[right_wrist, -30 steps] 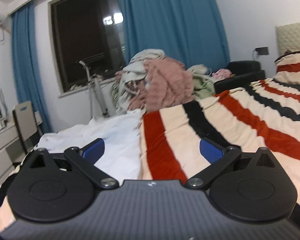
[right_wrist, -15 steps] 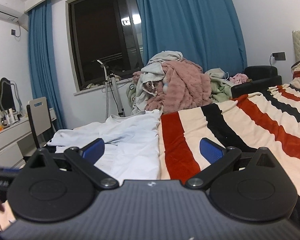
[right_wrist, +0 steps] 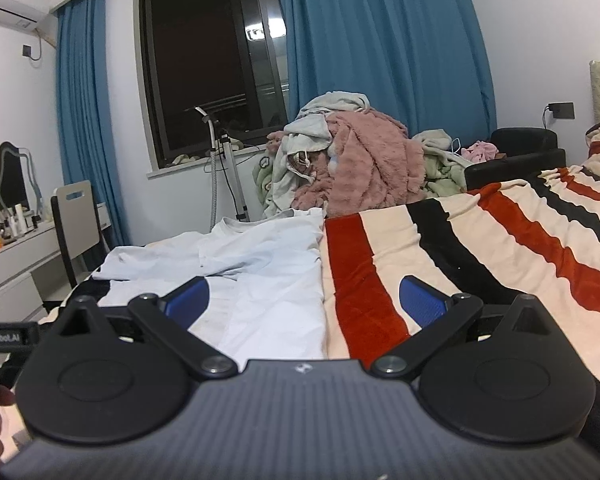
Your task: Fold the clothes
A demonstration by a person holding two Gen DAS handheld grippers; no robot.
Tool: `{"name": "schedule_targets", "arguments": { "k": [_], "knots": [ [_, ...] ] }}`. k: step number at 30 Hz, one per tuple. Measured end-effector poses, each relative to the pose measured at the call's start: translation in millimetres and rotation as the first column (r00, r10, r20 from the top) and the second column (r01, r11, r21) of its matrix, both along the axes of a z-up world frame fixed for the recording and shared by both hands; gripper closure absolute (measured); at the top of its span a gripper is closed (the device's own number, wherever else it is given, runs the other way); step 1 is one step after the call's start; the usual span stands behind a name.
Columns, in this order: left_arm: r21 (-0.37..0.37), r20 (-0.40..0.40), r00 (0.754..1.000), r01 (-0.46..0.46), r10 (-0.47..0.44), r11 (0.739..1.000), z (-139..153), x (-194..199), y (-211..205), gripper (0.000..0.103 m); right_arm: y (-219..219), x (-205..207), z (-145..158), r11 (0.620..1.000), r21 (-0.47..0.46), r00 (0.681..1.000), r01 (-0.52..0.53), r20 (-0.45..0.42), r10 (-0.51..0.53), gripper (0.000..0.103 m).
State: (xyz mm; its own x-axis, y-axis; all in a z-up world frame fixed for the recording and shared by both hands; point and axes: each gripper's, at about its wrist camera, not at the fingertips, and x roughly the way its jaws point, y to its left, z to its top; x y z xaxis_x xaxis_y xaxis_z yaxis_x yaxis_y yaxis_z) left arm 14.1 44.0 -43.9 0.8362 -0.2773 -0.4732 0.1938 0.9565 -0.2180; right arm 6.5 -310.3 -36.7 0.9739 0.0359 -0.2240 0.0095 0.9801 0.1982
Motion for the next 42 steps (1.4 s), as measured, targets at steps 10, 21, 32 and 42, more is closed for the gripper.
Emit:
{"name": "schedule_targets", "arguments": {
  "k": [10,21,32,42],
  "knots": [
    [0.040,0.038,0.999,0.012,-0.014,0.999,4.4,-11.3,-7.6,0.000,6.0,-0.7,-0.8,1.000,-0.016,1.000,-0.004,-0.009,0.004,0.000],
    [0.063,0.052,0.998,0.030,-0.033,0.998,3.6,-17.6,-11.6,0.000,6.7,-0.7,-2.7,1.000,-0.014,1.000,-0.001,-0.016,0.001,0.000],
    [0.105,0.062,0.997,0.032,-0.039,0.994,9.5,-22.9,-10.7,0.000,10.7,-0.1,-6.8,1.000,-0.022,1.000,0.015,-0.025,-0.016,0.000],
    [0.199,0.075,0.996,-0.057,0.043,0.978,25.3,-18.6,19.7,0.000,23.2,54.0,7.9,0.997,-0.037,0.988,-0.068,-0.144,0.062,0.000]
  ]
}}
